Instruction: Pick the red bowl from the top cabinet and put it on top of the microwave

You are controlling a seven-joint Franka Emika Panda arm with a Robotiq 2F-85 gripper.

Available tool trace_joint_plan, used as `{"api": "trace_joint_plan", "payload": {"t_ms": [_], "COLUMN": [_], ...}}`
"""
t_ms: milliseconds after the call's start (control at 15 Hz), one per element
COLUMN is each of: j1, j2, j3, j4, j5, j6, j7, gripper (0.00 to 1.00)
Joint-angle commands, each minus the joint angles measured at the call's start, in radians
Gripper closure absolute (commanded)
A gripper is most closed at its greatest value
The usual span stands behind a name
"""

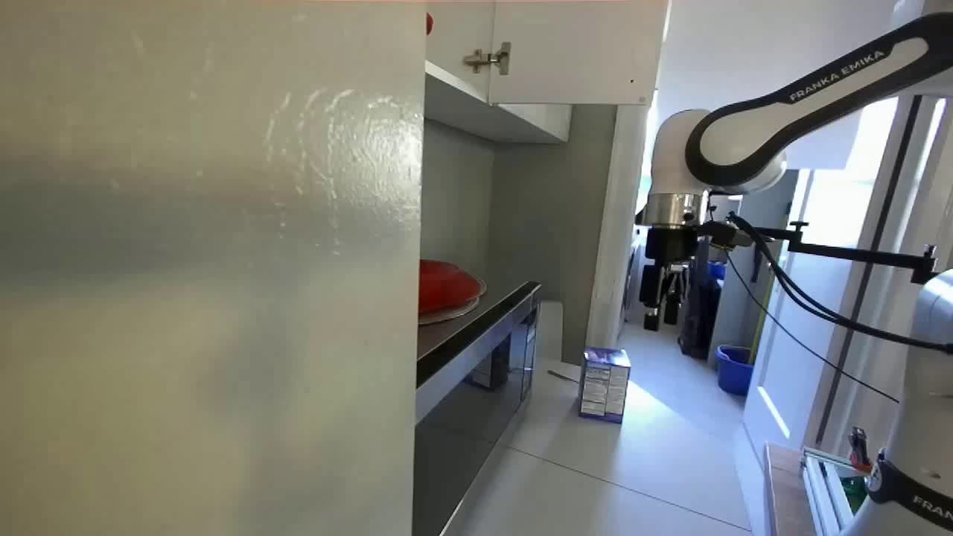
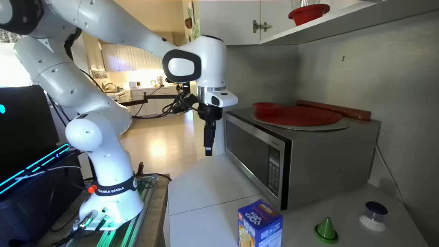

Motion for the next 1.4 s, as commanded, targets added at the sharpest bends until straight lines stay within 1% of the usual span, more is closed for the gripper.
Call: {"api": "trace_joint_plan", "payload": {"t_ms": [0,467,533,733,933,1067,1333], "j1": [-0.011,-0.011,0.001,0.067,0.121,0.143,0.161], "j2": [0.001,0.001,-0.008,-0.073,-0.118,-0.124,-0.069], "j3": [0.01,0.01,0.02,0.063,0.08,0.074,0.072], "j4": [0.001,0.001,0.001,0.03,0.079,0.142,0.307], "j5": [0.006,0.006,0.014,0.09,0.189,0.266,0.422], "j6": [-0.002,-0.002,0.008,-0.047,-0.085,-0.105,-0.078], "j7": [-0.005,-0.005,-0.002,0.012,0.013,0.027,0.084], "gripper": [0.0,0.0,0.0,0.0,0.0,0.0,0.0]}}
